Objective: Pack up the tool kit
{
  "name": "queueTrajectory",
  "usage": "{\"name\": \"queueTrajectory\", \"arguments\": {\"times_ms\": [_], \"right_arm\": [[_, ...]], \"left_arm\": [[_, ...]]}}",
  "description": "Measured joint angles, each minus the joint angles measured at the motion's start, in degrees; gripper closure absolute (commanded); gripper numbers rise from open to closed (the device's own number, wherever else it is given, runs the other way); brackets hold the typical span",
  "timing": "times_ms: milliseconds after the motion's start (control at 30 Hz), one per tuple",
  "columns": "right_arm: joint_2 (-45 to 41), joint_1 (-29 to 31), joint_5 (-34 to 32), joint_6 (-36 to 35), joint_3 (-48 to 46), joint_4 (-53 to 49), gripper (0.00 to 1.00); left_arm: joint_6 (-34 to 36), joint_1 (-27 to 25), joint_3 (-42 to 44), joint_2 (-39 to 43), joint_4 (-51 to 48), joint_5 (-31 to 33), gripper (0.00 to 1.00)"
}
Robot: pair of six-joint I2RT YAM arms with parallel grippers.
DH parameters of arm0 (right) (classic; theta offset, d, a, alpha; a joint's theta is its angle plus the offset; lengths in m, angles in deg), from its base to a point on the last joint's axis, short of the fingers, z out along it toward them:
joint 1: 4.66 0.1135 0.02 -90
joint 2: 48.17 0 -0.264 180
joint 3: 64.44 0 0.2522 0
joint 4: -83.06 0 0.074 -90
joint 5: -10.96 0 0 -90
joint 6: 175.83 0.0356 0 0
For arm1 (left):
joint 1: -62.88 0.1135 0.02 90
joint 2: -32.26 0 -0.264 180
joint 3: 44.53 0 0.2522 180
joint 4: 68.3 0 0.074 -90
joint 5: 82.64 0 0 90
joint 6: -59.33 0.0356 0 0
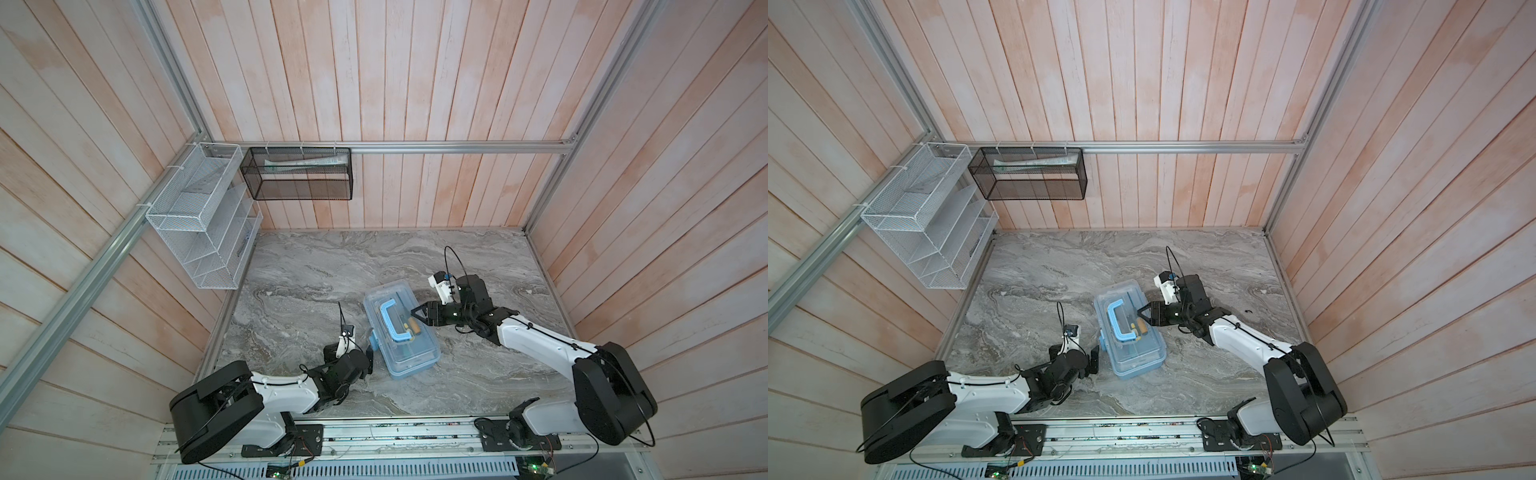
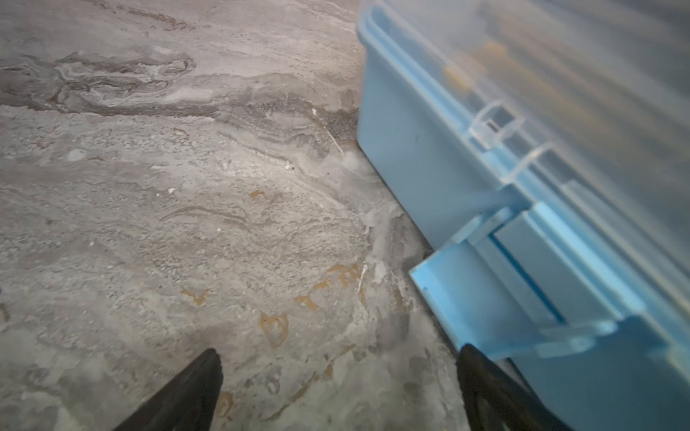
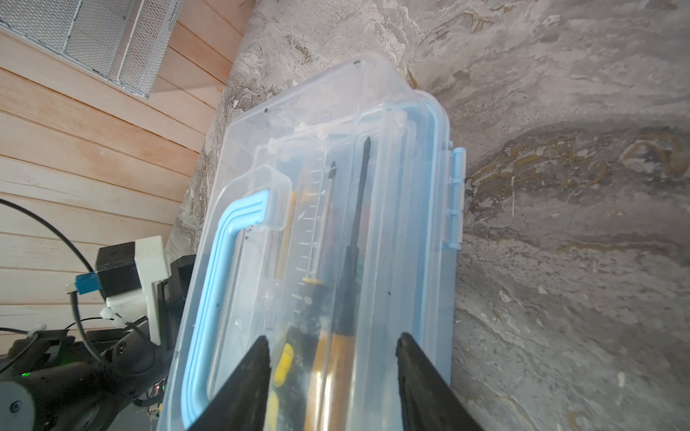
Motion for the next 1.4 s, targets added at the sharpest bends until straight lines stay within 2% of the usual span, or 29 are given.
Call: {"name": "queueTrajectory", "arguments": {"times_ms": [200,467,800,967,1100,1400], "right_arm": [[0.0,0.0,0.1,0.0,-0.1,0.0,0.48],[-0.4,0.0,0.2,-0.2,-0.3,0.0,0.48],[-0.7,0.0,0.4,-0.2,-0.9,0.1,0.48],[-0.9,-0.2,0.0,-0.2,-0.9,0.1,0.48],[-1.0,-0.3,-0.3,-0.2,-1.0,0.2,0.48],[-1.0,-0.2,0.2,-0.2,-1.3,0.7,0.48]], "left_arm": [[-1.5,-0.2,-0.5,1.0,-3.0,-0.3,0.00],[4.5,-1.7,2.5,2.8,5.0,-6.7,0.00],[9.7,-1.7,1.7,-6.1,12.9,-8.7,0.00],[11.1,-1.1,-0.2,-10.0,14.5,-7.0,0.00],[9.4,0.6,-2.9,-12.0,12.2,-4.1,0.00],[3.1,2.6,-3.2,-5.9,4.4,1.1,0.00]]}}
